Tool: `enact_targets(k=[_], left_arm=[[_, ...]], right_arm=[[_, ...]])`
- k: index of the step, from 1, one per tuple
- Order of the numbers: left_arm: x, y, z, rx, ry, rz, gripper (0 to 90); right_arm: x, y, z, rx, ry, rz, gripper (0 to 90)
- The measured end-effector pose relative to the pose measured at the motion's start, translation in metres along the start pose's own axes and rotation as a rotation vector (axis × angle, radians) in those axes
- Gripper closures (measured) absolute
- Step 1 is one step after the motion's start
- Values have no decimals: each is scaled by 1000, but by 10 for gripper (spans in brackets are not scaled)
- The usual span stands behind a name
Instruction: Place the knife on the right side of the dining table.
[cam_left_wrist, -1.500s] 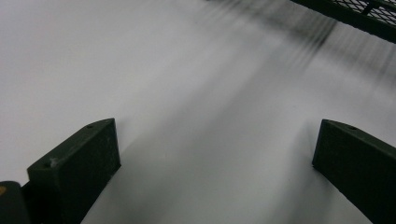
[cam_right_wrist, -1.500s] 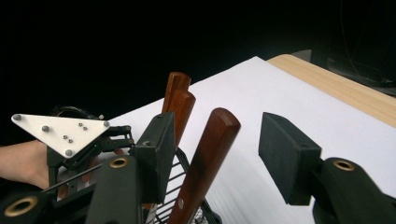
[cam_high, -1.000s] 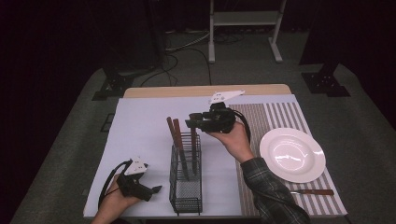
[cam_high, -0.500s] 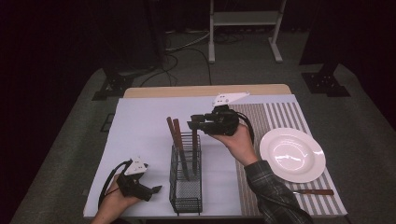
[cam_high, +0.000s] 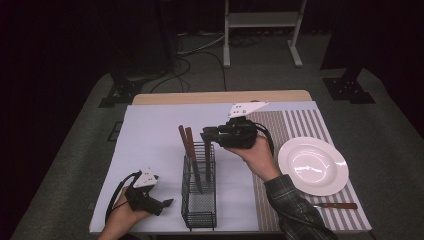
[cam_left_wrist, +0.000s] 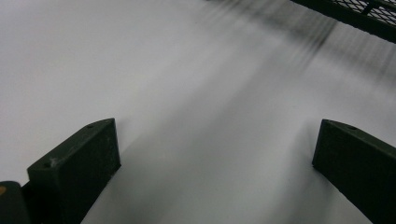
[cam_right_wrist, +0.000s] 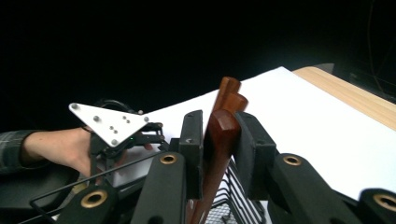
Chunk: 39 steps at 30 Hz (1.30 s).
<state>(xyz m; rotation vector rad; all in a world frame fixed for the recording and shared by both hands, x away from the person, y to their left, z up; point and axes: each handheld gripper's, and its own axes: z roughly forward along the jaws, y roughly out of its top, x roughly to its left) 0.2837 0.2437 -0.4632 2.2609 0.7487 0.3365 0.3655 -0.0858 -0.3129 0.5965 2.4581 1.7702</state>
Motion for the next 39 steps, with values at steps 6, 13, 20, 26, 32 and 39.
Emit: enact_targets(k=[6, 13, 20, 26, 32, 39], left_arm=[[0, 0, 0, 0, 0, 0, 0], [0, 0, 0, -2, 1, 0, 0], [0, 0, 0, 0, 0, 0, 0], [0, 0, 0, 0, 0, 0, 0], [0, 0, 0, 0, 0, -1, 0], [0, 0, 0, 0, 0, -1, 0]], right_arm=[[3, 2, 2, -8, 29, 10, 769], [6, 6, 2, -25, 34, 15, 798], [7, 12, -3, -79, 30, 24, 800], [11, 20, -4, -102, 22, 10, 800], [14, 29, -7, -120, 9, -1, 800], [18, 41, -15, -155, -3, -20, 800]])
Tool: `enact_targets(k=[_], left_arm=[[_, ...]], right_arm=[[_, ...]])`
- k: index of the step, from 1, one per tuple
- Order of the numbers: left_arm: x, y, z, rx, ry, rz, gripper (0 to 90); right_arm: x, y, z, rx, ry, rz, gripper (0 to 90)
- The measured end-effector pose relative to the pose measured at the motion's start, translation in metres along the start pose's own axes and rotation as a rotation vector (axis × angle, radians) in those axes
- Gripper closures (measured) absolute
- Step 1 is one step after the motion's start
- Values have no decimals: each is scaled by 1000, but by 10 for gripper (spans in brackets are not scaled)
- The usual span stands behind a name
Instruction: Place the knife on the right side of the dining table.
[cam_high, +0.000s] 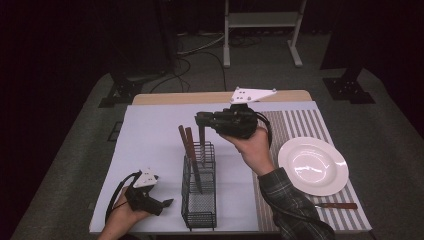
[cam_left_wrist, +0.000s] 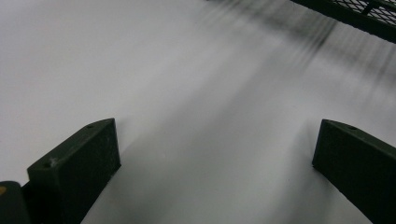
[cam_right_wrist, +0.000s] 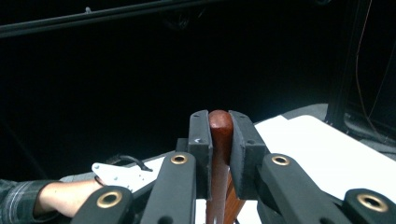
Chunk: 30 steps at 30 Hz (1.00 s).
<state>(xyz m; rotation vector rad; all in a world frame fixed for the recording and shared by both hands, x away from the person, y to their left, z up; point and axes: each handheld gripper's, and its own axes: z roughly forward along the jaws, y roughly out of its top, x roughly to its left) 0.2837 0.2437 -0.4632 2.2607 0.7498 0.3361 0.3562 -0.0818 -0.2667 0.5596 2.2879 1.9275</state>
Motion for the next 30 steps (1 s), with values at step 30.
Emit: enact_targets(k=[30], left_arm=[[0, 0, 0, 2, 0, 5, 0]], right_arm=[[3, 46, -45, -131, -78, -43, 801]])
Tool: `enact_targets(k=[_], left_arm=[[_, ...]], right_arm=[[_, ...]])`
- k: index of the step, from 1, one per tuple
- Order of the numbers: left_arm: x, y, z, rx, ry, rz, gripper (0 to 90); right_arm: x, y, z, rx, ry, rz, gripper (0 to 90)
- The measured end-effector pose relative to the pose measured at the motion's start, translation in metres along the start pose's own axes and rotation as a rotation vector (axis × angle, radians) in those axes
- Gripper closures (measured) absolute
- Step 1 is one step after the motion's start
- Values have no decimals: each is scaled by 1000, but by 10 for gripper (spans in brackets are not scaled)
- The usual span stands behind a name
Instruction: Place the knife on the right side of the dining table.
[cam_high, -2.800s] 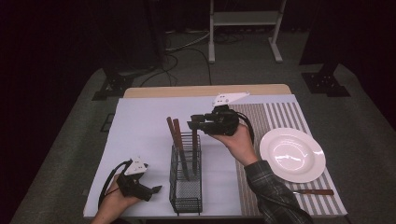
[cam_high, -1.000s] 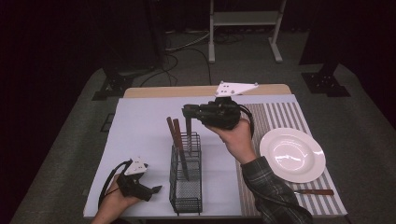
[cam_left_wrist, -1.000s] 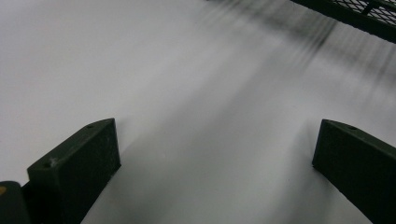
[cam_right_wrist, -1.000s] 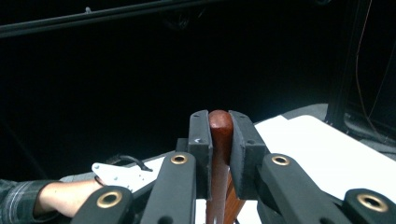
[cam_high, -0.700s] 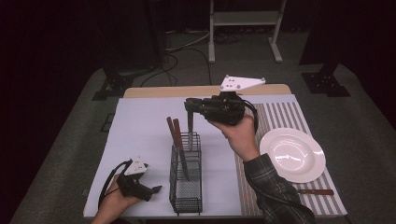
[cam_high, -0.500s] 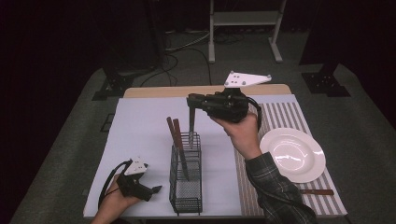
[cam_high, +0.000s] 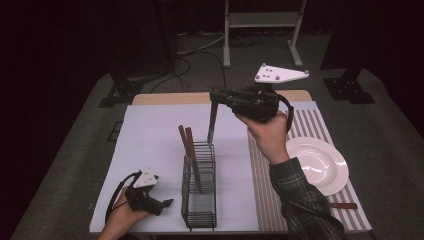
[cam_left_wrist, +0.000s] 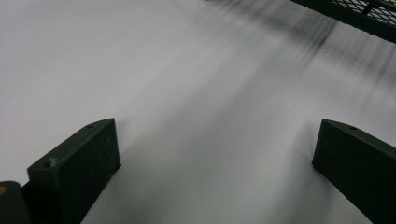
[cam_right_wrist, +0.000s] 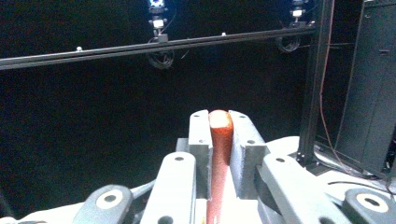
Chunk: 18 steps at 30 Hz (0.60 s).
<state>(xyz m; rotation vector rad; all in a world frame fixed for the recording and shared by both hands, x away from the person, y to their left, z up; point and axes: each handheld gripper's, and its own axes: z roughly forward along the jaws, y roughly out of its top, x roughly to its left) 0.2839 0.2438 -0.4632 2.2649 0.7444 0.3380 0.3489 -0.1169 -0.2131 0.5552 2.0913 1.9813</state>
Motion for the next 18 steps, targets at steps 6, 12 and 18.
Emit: enact_targets(k=[6, 12, 18], left_arm=[[0, 0, 0, 0, 0, -2, 0], [0, 0, 0, 0, 0, -2, 0], [0, 0, 0, 1, 0, -1, 0]], right_arm=[[-7, 1, -10, -4, -34, -1, 801], [-15, 0, -19, -4, -65, 7, 801], [-23, -2, -28, 1, -105, 9, 801]])
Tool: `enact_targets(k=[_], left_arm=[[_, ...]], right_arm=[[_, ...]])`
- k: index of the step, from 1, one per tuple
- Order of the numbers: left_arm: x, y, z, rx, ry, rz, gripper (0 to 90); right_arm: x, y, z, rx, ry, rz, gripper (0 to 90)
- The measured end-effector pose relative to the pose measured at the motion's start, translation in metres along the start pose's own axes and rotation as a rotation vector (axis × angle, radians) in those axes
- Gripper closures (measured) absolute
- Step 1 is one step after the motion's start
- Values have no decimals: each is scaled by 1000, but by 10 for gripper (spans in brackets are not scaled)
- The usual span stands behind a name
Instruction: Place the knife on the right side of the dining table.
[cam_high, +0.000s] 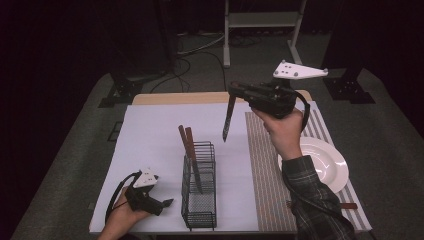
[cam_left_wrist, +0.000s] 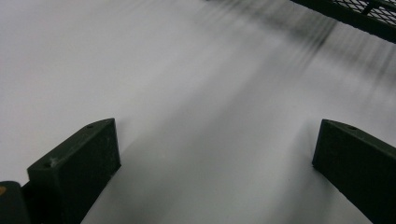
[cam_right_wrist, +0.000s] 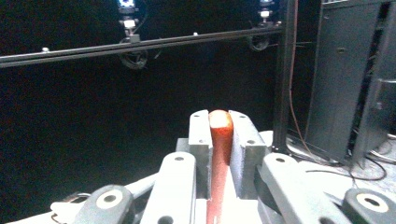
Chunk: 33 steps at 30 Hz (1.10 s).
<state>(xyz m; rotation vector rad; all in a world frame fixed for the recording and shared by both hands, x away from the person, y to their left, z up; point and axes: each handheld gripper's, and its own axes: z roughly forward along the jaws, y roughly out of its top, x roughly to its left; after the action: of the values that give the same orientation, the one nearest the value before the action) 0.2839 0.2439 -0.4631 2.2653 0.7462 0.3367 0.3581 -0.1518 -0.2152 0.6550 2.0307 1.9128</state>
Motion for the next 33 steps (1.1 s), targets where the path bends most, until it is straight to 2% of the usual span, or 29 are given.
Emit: enact_targets(k=[9, 17, 33], left_arm=[[0, 0, 0, -1, 0, -1, 0], [0, 0, 0, -3, -1, -4, 0], [0, 0, 0, -5, 0, -4, 0]], right_arm=[[-18, -8, -14, -6, -58, 29, 801], [-34, -17, -25, 6, -132, 36, 801], [-79, -44, -46, 8, -285, 93, 801]])
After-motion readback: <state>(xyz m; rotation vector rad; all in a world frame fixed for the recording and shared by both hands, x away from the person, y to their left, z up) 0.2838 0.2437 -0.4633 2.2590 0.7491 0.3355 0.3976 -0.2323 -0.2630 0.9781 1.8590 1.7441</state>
